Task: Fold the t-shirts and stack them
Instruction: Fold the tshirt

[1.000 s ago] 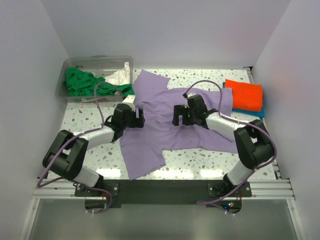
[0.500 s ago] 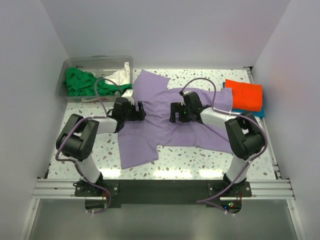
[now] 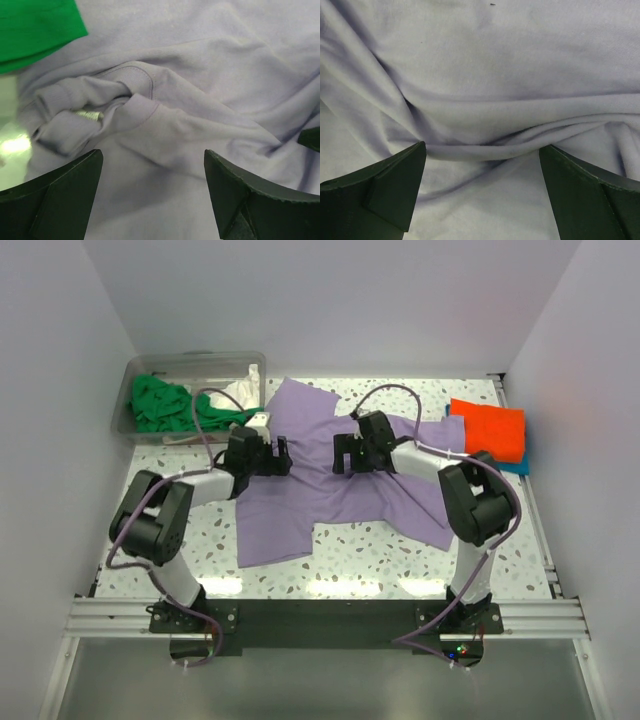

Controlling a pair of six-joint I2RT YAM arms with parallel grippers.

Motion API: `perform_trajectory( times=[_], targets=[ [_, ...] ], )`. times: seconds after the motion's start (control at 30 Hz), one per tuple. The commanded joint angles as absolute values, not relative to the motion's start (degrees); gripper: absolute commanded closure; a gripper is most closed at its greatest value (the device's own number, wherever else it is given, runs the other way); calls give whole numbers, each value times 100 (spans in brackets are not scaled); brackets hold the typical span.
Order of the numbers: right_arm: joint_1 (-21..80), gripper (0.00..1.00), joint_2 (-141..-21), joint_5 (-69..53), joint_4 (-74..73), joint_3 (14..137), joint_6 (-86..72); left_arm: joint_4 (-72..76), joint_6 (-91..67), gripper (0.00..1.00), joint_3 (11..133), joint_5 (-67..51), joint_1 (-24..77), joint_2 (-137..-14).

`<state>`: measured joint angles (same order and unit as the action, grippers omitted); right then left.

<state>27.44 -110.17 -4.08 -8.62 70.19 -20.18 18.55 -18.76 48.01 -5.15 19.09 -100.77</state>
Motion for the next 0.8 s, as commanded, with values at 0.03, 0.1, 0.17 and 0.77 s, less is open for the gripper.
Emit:
perform_trajectory(
  times=[0.03, 0.1, 0.17, 0.77],
  targets=[
    [2760, 1, -10627, -475, -1081, 7339, -1767, 1286, -1949, 14, 4292, 513, 2118, -8504],
    [2769, 1, -10468, -440, -1169, 7418, -1740, 855, -2187, 16, 3992, 1218, 2442, -8062],
    [2760, 1, -10407, -431, -1282, 7576, -1723, 73, -2565, 16, 3894, 2221, 2959, -7544],
    [2487, 1, -9361, 158, -1530, 7049, -1740, -4376, -5747, 26, 3357, 3578, 4059, -5907]
  ],
)
